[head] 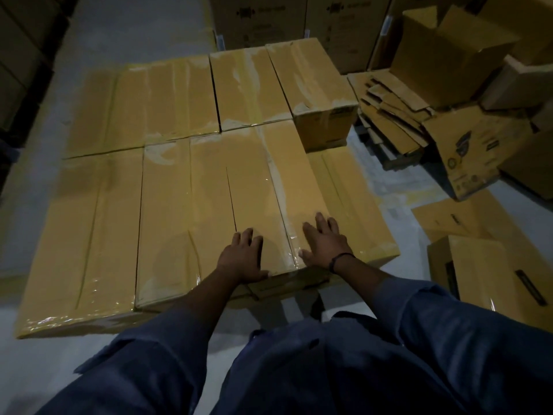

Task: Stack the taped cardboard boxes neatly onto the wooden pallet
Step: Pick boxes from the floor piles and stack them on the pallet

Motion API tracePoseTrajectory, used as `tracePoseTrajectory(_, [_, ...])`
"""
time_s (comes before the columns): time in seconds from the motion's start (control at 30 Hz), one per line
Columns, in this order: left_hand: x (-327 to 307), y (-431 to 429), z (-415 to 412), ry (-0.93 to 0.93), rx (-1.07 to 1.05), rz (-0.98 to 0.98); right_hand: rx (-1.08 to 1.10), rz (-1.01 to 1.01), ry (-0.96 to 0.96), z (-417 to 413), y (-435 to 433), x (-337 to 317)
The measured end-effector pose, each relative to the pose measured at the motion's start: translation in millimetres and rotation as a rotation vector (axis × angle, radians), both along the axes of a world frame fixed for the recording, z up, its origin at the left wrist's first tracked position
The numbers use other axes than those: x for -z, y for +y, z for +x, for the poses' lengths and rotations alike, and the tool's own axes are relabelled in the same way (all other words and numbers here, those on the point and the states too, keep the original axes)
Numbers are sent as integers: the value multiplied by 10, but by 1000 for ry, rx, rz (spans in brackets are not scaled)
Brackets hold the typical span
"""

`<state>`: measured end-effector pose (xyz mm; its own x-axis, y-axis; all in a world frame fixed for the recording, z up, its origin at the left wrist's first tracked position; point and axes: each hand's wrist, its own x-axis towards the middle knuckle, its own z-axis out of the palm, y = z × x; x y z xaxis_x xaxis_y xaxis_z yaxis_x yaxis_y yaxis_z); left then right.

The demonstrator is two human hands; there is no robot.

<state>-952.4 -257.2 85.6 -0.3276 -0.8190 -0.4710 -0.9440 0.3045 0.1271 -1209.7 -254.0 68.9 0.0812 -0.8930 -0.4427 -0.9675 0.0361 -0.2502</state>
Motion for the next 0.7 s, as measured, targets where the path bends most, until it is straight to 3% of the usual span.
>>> tracePoseTrajectory(0.1, [2, 24, -4, -6, -19, -28, 217, 23, -143, -56, 58, 36])
tracePoseTrajectory(0.3, [-77, 102, -262, 51, -47, -95, 147, -39, -124, -305, 99, -64])
tracePoseTrajectory(0.7, [-289, 199, -2125, 231, 118, -209, 333, -73, -147, -1853, 611, -134])
